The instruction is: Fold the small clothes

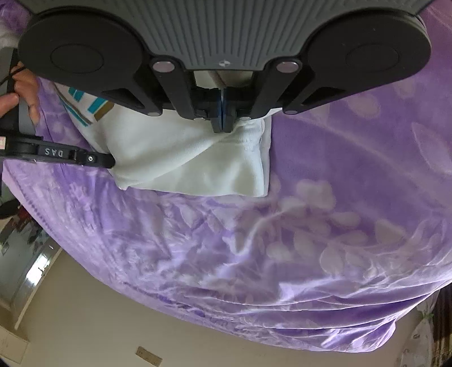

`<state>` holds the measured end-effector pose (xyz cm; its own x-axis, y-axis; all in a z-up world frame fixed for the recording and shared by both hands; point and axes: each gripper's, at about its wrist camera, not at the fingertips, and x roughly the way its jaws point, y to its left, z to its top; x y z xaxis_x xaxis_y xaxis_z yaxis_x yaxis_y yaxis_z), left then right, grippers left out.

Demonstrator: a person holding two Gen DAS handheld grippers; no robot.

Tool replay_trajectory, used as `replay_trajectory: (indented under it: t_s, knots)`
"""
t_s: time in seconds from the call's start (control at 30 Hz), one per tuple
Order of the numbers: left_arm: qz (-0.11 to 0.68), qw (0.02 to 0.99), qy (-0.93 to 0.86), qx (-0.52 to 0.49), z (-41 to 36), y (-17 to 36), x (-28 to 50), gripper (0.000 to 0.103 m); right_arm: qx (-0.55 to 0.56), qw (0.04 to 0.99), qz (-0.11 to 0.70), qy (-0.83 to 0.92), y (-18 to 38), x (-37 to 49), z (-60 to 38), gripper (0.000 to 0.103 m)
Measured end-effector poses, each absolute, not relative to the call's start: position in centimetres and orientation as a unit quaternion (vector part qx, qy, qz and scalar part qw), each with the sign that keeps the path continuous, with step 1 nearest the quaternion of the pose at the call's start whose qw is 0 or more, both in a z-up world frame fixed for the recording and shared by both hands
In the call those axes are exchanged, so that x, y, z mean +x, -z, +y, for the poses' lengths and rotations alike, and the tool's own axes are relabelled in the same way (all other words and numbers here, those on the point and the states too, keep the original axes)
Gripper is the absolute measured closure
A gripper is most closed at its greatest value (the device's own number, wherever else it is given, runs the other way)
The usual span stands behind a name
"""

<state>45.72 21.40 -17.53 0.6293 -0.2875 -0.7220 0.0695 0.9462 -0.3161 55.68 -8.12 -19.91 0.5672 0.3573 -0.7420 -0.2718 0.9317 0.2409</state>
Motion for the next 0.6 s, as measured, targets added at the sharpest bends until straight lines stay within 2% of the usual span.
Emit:
replay_trajectory:
  t_s: [0.13, 0.2, 0.33, 0.4, 0.43, 0.47, 0.5, 0.53, 0.57, 0.6]
  knots:
    - [0.412, 0.895, 0.091, -0.145, 22.8, 15.2, 44.3, 0.097, 0.041, 0.887, 0.426, -0.171, 18.6, 54.9, -8.7, 0.092]
    - [0.422, 0.891, 0.094, -0.137, 22.9, 13.9, 43.1, 0.097, 0.035, 0.888, 0.429, -0.161, 17.6, 54.0, -9.2, 0.083]
    - [0.434, 0.890, 0.095, -0.108, 21.1, 11.1, 39.5, 0.095, 0.057, 0.877, 0.440, -0.184, 15.3, 49.8, -10.7, 0.082]
    - [0.441, 0.890, 0.072, -0.094, 20.2, 10.4, 37.8, 0.094, 0.056, 0.873, 0.446, -0.190, 14.8, 47.5, -11.0, 0.075]
    - [0.444, 0.889, 0.061, -0.095, 20.0, 10.3, 37.2, 0.088, 0.062, 0.871, 0.448, -0.190, 14.8, 46.5, -11.3, 0.071]
    - [0.442, 0.889, 0.058, -0.104, 20.2, 10.3, 36.8, 0.081, 0.077, 0.868, 0.452, -0.190, 14.9, 45.7, -11.7, 0.058]
    - [0.437, 0.890, 0.057, -0.118, 20.7, 10.5, 36.5, 0.069, 0.091, 0.864, 0.457, -0.191, 15.1, 45.1, -12.1, 0.049]
    - [0.431, 0.890, 0.050, -0.143, 21.4, 10.7, 36.1, 0.054, 0.113, 0.859, 0.461, -0.192, 15.4, 44.7, -12.7, 0.048]
    - [0.423, 0.890, 0.042, -0.166, 22.2, 10.9, 35.8, 0.047, 0.134, 0.853, 0.467, -0.188, 15.7, 44.3, -13.3, 0.047]
    - [0.416, 0.889, 0.033, -0.189, 22.9, 11.2, 35.6, 0.035, 0.154, 0.848, 0.472, -0.184, 15.9, 44.0, -13.9, 0.046]
